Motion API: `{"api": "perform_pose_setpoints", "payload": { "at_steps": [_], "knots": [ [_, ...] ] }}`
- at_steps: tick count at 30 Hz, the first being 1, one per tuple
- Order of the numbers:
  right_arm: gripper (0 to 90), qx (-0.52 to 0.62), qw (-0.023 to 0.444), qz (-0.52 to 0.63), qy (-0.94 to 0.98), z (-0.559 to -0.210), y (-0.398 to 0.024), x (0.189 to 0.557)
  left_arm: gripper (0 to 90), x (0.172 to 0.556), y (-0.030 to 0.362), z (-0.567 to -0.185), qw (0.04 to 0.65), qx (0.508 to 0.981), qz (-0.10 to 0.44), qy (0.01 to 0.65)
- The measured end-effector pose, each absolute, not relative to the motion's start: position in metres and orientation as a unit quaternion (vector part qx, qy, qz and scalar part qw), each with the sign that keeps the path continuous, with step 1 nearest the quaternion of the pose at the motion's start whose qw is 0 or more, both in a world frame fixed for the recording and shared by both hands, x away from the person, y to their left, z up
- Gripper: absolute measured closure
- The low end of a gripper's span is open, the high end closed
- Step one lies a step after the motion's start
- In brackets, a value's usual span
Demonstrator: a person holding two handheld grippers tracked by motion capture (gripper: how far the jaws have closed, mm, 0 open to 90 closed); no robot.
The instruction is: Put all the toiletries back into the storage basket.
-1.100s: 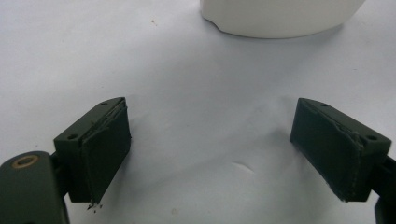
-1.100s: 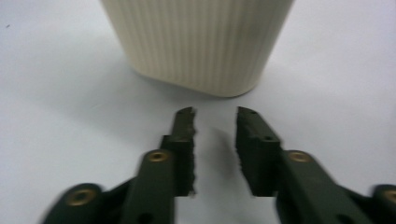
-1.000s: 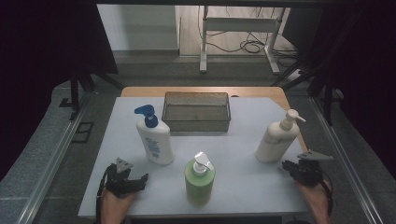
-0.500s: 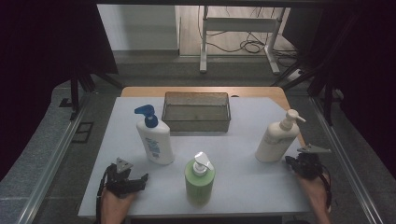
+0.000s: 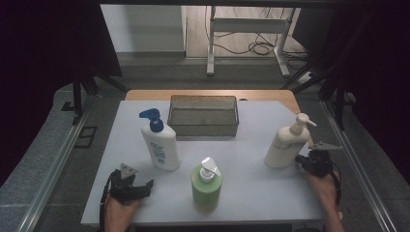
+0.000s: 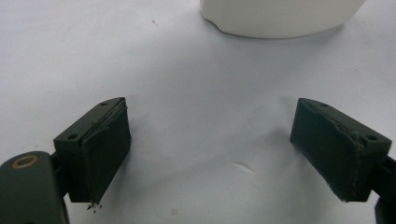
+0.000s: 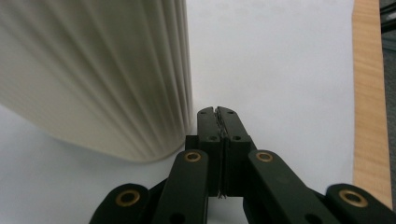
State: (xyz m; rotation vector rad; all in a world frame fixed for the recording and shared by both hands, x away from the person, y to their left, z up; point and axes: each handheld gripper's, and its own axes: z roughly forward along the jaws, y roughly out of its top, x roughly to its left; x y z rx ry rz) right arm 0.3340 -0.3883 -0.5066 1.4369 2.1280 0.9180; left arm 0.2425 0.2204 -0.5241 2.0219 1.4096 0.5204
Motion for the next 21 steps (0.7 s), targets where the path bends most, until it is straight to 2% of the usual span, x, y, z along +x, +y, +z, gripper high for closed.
{"api": "perform_pose_setpoints", "payload": {
  "at_steps": [21],
  "knots": [
    [89.1,0.487,0.197,0.336,0.781,-0.510,-0.389,0.350,11.6,0.243,0.221,-0.524,0.304,0.765,0.196,0.532]
  ]
}}
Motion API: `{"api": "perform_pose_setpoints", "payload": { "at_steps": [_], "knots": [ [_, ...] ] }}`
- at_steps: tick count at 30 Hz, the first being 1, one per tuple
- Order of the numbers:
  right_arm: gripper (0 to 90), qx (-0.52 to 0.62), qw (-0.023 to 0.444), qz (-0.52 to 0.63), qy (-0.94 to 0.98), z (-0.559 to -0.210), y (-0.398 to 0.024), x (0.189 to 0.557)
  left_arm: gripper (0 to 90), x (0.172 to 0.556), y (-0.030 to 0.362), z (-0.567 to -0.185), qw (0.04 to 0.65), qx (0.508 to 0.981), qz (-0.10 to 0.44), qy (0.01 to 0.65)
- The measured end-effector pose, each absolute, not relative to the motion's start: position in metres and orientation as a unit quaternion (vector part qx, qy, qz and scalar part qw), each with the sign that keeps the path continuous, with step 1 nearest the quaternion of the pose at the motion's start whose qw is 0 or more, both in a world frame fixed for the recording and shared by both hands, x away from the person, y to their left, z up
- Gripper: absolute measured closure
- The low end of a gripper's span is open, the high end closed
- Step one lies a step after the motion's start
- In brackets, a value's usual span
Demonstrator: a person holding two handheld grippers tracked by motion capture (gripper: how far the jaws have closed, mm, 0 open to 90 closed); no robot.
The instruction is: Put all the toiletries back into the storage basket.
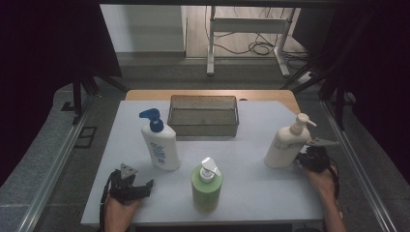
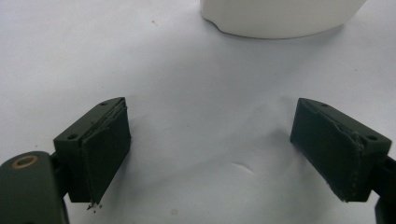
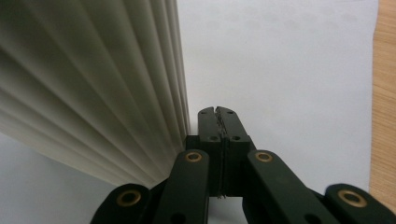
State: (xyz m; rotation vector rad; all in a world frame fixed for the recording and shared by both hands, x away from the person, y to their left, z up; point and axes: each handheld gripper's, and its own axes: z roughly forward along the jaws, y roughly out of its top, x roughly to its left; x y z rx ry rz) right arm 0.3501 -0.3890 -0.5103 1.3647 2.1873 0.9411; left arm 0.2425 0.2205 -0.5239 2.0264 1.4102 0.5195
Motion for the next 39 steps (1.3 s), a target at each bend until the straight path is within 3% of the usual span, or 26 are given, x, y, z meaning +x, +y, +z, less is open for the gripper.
{"api": "perform_pose_setpoints", "payload": {
  "at_steps": [39],
  "knots": [
    [88.1,0.447,0.173,0.332,0.812,-0.508,-0.362,0.307,11.6,0.243,0.220,-0.524,0.305,0.764,0.196,0.533]
  ]
}}
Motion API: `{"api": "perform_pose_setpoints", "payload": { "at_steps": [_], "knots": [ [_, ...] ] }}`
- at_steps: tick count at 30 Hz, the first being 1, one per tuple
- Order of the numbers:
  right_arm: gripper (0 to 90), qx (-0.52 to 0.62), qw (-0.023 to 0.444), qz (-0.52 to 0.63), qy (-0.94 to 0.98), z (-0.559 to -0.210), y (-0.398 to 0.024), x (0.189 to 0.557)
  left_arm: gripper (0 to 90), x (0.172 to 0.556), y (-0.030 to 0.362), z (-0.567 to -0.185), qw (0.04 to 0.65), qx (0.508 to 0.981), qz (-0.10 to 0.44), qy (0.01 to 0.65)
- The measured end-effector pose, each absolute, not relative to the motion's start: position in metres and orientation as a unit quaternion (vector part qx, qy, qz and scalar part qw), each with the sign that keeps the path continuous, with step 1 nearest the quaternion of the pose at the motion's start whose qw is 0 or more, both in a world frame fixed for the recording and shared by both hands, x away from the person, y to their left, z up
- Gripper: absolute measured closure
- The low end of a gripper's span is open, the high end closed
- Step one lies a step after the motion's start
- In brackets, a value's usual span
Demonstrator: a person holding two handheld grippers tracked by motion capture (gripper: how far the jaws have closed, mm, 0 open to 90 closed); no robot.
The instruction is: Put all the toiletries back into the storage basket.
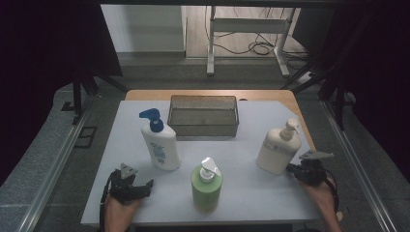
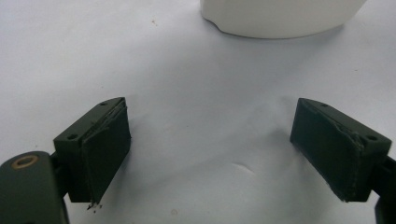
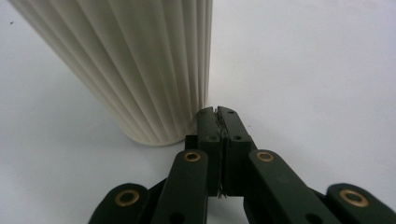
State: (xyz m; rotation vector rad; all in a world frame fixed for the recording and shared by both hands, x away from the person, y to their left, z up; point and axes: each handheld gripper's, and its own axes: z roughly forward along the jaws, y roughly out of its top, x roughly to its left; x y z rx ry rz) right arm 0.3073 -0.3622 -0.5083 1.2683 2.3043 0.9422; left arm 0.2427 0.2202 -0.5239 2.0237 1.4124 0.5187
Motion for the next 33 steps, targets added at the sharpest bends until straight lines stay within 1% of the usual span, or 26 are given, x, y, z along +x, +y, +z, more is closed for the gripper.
{"api": "perform_pose_setpoints", "payload": {
  "at_steps": [23,29,33],
  "knots": [
    [87.9,0.422,0.158,0.331,0.829,-0.508,-0.338,0.294,11.6,0.243,0.220,-0.524,0.305,0.764,0.195,0.534],
    [85.2,0.423,0.145,0.341,0.827,-0.508,-0.342,0.294,11.6,0.243,0.220,-0.524,0.305,0.764,0.196,0.534],
    [84.5,0.426,0.149,0.344,0.824,-0.505,-0.346,0.289,11.6,0.243,0.220,-0.524,0.305,0.764,0.195,0.534]
  ]
}}
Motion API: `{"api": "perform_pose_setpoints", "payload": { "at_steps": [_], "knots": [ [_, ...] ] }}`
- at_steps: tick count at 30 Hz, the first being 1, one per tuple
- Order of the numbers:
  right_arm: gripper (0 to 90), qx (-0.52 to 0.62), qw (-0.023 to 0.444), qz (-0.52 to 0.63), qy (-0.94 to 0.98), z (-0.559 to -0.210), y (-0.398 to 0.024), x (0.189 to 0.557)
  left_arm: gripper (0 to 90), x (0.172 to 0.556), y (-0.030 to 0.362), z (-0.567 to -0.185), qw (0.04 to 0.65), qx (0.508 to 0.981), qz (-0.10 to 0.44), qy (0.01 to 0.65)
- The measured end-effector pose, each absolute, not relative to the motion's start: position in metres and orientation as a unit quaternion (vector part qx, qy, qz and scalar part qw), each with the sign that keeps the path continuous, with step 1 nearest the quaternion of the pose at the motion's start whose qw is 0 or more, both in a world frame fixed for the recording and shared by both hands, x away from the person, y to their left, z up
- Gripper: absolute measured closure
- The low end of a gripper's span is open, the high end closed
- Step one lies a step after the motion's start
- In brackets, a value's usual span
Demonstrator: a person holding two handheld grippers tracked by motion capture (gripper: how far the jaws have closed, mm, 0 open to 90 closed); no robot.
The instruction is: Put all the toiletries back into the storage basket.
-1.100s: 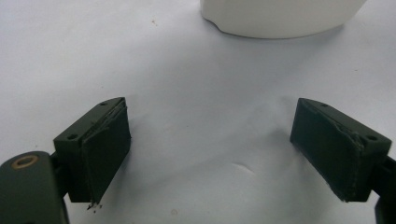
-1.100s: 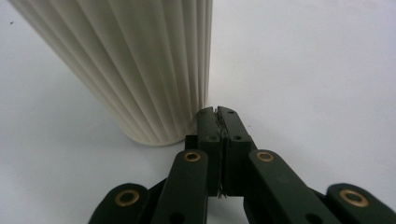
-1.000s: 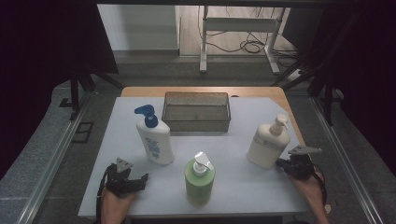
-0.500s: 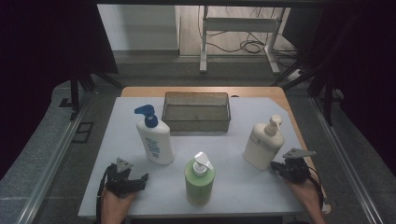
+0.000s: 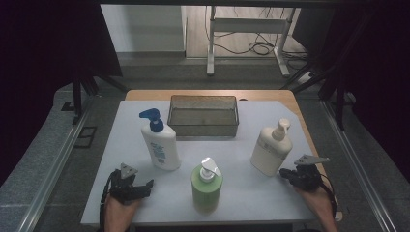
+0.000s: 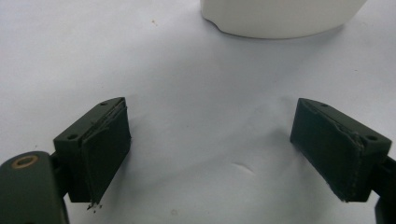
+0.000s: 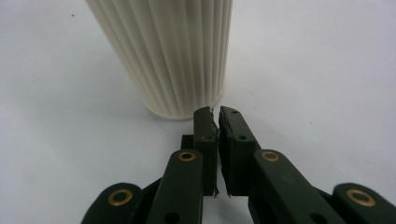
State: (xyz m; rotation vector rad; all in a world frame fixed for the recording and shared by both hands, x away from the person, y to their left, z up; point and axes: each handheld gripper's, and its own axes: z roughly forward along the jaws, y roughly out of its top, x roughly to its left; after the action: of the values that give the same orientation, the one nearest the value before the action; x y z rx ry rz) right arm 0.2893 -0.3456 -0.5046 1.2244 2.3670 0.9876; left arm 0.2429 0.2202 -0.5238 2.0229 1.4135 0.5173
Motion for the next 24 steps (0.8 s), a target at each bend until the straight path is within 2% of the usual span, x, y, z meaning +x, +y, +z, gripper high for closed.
{"api": "perform_pose_setpoints", "payload": {
  "at_steps": [8,12,24],
  "knots": [
    [79.5,0.424,0.157,0.351,0.820,-0.499,-0.350,0.276,11.6,0.243,0.220,-0.524,0.305,0.764,0.196,0.534],
    [73.3,0.421,0.167,0.357,0.817,-0.494,-0.351,0.269,11.6,0.243,0.220,-0.524,0.305,0.764,0.196,0.534],
    [43.3,0.417,0.152,0.368,0.817,-0.480,-0.346,0.264,11.5,0.243,0.220,-0.524,0.306,0.764,0.196,0.534]
  ]
}}
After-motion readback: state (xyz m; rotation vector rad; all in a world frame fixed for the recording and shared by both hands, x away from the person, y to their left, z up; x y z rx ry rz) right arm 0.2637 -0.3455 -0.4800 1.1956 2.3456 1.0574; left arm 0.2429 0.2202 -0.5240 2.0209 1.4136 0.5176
